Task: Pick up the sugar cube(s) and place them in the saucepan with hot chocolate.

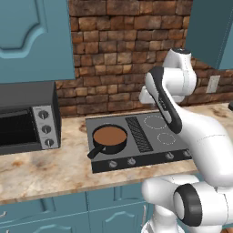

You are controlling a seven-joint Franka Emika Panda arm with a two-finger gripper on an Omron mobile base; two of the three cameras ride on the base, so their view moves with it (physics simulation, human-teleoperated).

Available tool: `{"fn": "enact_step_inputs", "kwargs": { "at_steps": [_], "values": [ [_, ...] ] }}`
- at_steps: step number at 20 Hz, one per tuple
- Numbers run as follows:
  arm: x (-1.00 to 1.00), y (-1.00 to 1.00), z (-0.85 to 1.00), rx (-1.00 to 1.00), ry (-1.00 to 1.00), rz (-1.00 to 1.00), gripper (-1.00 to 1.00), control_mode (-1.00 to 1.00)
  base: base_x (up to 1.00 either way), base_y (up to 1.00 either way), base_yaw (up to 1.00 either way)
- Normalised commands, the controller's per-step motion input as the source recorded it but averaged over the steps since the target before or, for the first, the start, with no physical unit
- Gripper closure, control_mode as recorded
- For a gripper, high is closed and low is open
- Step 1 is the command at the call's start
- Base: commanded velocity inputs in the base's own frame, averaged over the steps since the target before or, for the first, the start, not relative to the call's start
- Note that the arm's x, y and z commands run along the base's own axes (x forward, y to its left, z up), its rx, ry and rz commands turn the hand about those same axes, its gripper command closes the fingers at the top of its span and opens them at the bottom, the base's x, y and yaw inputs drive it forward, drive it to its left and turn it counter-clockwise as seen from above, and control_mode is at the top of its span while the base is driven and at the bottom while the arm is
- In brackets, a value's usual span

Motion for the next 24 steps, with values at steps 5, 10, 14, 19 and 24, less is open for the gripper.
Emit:
{"fn": "enact_step_inputs", "kwargs": {
  "at_steps": [5,10,14,19,24],
  "values": [
    [-0.21,-0.02,-0.01,0.0,-0.01,-0.14,-1.0,-1.0,0.0,0.0,0.0],
    [-0.42,-0.21,-0.12,0.0,0.0,-0.37,-1.0,-1.0,0.0,0.0,0.0],
    [-0.19,-0.87,-0.11,0.0,0.03,-0.29,-1.0,-1.0,0.0,0.0,0.0],
    [-0.01,-0.92,-0.15,0.0,0.07,-0.26,-1.0,-1.0,0.0,0.0,0.0],
    [0.0,-0.72,-0.3,0.0,0.08,-0.24,-1.0,-1.0,0.0,0.0,0.0]
  ]
}}
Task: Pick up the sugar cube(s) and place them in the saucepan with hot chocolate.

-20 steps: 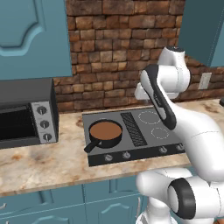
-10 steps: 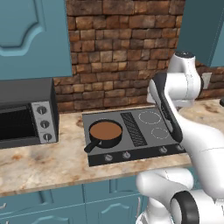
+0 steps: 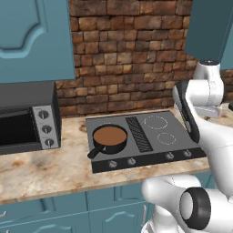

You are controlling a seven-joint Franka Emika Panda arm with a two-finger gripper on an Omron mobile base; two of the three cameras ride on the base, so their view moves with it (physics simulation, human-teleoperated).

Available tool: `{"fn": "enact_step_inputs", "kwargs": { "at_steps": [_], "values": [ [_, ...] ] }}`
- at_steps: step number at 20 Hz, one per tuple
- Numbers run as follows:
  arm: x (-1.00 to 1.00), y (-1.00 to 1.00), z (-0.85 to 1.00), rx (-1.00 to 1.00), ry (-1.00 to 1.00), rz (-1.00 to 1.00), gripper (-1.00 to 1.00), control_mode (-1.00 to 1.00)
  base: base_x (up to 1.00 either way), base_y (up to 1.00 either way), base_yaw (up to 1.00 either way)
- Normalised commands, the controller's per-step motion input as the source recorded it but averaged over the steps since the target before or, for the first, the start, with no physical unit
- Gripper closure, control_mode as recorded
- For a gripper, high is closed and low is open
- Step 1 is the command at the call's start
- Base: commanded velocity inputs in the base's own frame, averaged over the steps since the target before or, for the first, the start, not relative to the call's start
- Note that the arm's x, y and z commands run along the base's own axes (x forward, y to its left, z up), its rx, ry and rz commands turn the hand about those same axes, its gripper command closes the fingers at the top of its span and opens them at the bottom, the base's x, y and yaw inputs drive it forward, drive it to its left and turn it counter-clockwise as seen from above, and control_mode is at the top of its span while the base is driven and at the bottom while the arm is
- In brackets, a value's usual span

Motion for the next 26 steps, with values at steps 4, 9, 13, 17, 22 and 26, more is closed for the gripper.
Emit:
{"fn": "enact_step_inputs", "kwargs": {
  "at_steps": [4,9,13,17,22,26],
  "values": [
    [-0.17,-0.51,-0.33,0.02,0.02,-0.26,-1.0,-1.0,0.0,0.0,0.0],
    [-0.44,-0.51,-0.28,0.05,0.0,-0.2,-1.0,-1.0,0.0,0.0,0.0],
    [-0.13,-0.62,-0.29,0.08,0.0,-0.13,-1.0,-1.0,0.0,0.0,0.0],
    [0.0,-0.83,-0.37,0.18,0.02,-0.04,-1.0,-1.0,0.0,0.0,0.0],
    [0.0,-0.57,-0.49,0.1,0.07,-0.01,-1.0,-1.0,0.0,0.0,0.0],
    [0.05,-0.22,-0.64,0.0,0.1,0.0,-1.0,-1.0,0.0,0.0,0.0]
  ]
}}
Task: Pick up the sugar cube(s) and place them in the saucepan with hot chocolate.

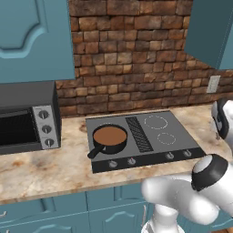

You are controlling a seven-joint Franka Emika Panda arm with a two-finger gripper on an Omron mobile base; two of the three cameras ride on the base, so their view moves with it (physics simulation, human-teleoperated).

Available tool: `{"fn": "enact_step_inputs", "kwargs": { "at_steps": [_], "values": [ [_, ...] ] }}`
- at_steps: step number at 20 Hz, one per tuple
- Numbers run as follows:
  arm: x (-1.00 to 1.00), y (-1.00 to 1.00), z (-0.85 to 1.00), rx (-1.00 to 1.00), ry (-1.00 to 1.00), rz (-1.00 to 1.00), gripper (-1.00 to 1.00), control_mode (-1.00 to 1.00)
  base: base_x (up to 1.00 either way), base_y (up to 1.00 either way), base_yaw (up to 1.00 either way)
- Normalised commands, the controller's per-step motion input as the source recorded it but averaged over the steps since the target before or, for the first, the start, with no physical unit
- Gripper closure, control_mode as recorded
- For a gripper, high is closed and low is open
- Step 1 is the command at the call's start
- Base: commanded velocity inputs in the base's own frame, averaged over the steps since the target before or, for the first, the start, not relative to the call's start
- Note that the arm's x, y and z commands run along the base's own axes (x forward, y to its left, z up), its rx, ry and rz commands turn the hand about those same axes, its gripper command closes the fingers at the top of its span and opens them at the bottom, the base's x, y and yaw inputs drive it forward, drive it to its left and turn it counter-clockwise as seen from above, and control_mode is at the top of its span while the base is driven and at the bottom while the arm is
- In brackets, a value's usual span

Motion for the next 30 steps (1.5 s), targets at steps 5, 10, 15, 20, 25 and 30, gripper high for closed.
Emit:
{"fn": "enact_step_inputs", "kwargs": {
  "at_steps": [5,10,15,20,25,30],
  "values": [
    [0.13,-0.39,-0.42,0.01,0.03,0.0,-1.0,-1.0,0.0,0.0,0.0],
    [0.24,-0.11,-0.27,0.05,0.01,0.01,-1.0,-1.0,0.0,0.0,0.0],
    [0.32,-0.24,-0.3,0.01,0.0,0.01,-1.0,-1.0,0.0,0.0,0.0],
    [0.43,-0.18,-0.51,0.0,0.0,0.02,-1.0,-1.0,0.0,0.0,0.0],
    [0.02,-0.01,-0.31,0.0,0.0,0.0,-1.0,-1.0,0.0,0.0,0.0],
    [0.01,0.0,-0.34,0.0,0.0,0.0,-1.0,-1.0,0.0,0.0,0.0]
  ]
}}
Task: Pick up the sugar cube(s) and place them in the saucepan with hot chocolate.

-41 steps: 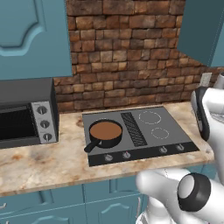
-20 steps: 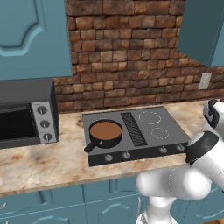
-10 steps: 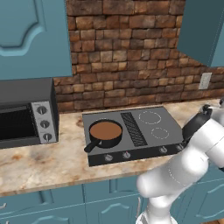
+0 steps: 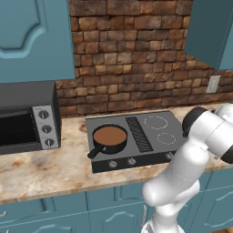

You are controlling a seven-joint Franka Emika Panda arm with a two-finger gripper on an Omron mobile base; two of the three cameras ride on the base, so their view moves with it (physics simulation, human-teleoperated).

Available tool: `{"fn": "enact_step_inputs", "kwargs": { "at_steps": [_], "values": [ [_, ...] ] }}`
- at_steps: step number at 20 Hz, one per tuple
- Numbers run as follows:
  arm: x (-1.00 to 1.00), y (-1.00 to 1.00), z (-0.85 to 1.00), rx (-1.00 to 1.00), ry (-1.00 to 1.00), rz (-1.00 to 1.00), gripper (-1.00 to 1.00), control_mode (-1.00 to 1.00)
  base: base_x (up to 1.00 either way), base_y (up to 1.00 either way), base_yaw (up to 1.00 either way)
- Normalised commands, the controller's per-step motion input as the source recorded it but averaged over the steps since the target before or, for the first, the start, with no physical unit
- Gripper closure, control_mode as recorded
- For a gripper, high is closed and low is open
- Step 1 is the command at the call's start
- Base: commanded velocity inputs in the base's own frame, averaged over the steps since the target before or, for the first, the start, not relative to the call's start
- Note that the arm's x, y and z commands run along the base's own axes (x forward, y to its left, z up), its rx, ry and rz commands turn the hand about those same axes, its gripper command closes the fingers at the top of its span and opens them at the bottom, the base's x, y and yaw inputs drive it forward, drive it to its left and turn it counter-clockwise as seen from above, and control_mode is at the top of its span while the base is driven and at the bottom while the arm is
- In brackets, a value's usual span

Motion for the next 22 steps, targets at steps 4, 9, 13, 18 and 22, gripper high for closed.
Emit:
{"fn": "enact_step_inputs", "kwargs": {
  "at_steps": [4,9,13,18,22],
  "values": [
    [-0.09,0.09,-0.3,0.0,0.0,0.0,-1.0,-1.0,0.0,0.0,0.0],
    [-0.01,0.04,-0.17,0.01,0.01,0.0,-1.0,-1.0,0.0,0.0,0.0],
    [0.04,0.05,-0.18,0.0,0.0,0.0,-1.0,-1.0,0.0,0.0,0.0],
    [0.04,0.01,-0.12,0.0,0.0,0.0,-1.0,-1.0,0.0,0.0,0.0],
    [0.02,0.04,-0.11,0.0,0.0,0.0,-1.0,-1.0,0.0,0.0,0.0]
  ]
}}
